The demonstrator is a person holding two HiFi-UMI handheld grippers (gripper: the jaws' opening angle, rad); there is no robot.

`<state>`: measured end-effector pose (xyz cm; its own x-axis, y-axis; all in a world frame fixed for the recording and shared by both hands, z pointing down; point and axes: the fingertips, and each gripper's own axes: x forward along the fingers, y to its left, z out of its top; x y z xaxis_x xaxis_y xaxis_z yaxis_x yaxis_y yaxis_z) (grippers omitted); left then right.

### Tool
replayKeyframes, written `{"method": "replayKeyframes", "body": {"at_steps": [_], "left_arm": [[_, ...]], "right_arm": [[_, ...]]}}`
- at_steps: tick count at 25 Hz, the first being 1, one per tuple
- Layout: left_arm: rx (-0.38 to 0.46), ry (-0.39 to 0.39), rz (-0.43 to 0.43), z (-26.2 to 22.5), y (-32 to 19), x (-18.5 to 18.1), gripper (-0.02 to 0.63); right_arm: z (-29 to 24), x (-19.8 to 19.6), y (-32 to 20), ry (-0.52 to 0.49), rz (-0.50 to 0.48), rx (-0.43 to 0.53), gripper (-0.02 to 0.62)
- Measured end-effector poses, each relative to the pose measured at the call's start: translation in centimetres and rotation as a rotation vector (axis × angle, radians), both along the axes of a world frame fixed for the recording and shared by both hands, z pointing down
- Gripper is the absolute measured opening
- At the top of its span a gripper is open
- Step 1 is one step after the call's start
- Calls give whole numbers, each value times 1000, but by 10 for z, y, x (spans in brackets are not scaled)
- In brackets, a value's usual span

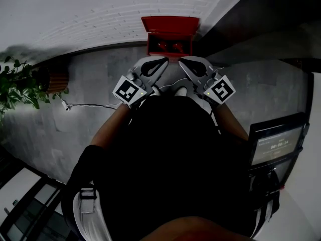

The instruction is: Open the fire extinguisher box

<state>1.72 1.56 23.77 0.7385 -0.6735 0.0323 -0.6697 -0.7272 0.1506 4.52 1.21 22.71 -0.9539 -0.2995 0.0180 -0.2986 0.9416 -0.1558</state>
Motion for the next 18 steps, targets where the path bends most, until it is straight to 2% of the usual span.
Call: {"method": "replayKeyframes", "body": {"at_steps": [18], "left_arm": [[14,-8,36,7,-4,5,0]], "right_arm": [[3,-2,-3,6,18,-13,9]]}}
